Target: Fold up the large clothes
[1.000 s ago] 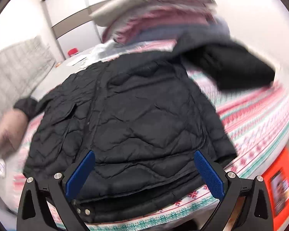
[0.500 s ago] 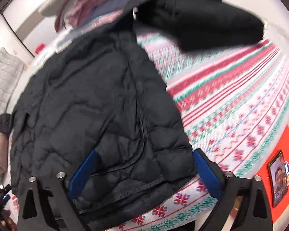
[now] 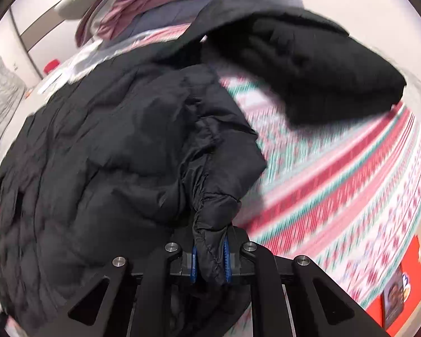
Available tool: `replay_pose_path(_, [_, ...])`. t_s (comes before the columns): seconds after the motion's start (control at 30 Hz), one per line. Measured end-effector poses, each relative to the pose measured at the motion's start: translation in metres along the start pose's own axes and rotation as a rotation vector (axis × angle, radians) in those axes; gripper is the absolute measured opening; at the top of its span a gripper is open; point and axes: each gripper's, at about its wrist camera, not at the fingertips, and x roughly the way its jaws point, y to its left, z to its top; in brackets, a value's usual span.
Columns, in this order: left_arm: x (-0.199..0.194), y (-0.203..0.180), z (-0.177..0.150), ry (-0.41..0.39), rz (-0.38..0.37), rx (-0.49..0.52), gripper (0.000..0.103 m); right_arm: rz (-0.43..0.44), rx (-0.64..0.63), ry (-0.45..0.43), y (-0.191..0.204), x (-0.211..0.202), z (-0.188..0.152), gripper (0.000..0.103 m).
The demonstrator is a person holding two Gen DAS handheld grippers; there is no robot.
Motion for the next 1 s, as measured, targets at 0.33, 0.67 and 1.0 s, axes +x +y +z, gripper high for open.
replay_pose_path(0.33, [-0.018,0.01,0.013,-0.018,0.005,-0.103,0.043,0.042,0.031,0.082,-0.024,-0.006,-0.021,0.022])
replay_pose_path(0.67, [-0.079,-0.06,0.082,-0.231,-0.112,-0.163,0.082,0.133,0.003,0.07,-0.011,-0.023,0.048,0.024])
replay_pose_path(1.0, [0.018,-0.121,0.106,-0.06,-0.252,-0.204,0.087,0.319,0.024,0.049,-0.036,-0.067,0.041,0.041])
